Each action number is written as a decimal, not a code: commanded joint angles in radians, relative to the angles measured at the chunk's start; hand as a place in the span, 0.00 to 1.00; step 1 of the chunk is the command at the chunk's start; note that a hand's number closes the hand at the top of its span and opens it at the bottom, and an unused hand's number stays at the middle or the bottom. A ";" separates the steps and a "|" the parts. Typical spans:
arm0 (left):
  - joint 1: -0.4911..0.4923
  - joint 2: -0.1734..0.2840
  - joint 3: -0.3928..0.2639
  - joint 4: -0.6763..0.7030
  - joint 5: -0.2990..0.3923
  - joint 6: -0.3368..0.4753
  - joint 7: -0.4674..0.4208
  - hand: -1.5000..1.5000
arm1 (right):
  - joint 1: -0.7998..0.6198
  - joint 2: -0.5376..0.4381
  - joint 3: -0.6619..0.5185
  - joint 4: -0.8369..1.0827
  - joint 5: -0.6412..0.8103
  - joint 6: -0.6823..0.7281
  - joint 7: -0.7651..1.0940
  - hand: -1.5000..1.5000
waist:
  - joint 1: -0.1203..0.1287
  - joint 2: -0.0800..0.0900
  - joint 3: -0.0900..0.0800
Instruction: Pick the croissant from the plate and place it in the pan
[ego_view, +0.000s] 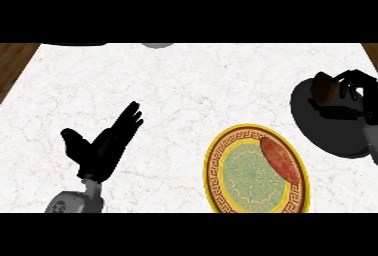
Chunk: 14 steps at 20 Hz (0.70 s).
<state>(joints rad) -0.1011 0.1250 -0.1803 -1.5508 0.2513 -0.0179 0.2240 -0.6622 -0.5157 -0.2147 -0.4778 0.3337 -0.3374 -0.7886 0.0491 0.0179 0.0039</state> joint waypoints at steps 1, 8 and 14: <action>0.018 -0.012 -0.034 -0.052 -0.019 0.012 0.020 0.50 | -0.071 -0.031 0.030 0.170 0.084 -0.056 0.126 1.00 | 0.030 0.006 0.000; -0.038 0.004 0.012 -0.012 0.019 -0.021 0.031 0.50 | -0.103 -0.006 0.081 0.303 0.148 0.004 0.086 0.00 | 0.029 0.016 0.003; -0.016 -0.006 0.014 0.011 0.003 -0.008 -0.001 0.50 | -0.143 0.005 -0.078 0.289 -0.035 0.240 -0.044 0.00 | 0.012 0.012 0.004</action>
<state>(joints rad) -0.1114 0.1218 -0.1781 -1.5518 0.2511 -0.0320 0.2235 -0.7909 -0.5143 -0.2142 -0.1972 0.3858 -0.2132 -0.7604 0.0724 0.0311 0.0068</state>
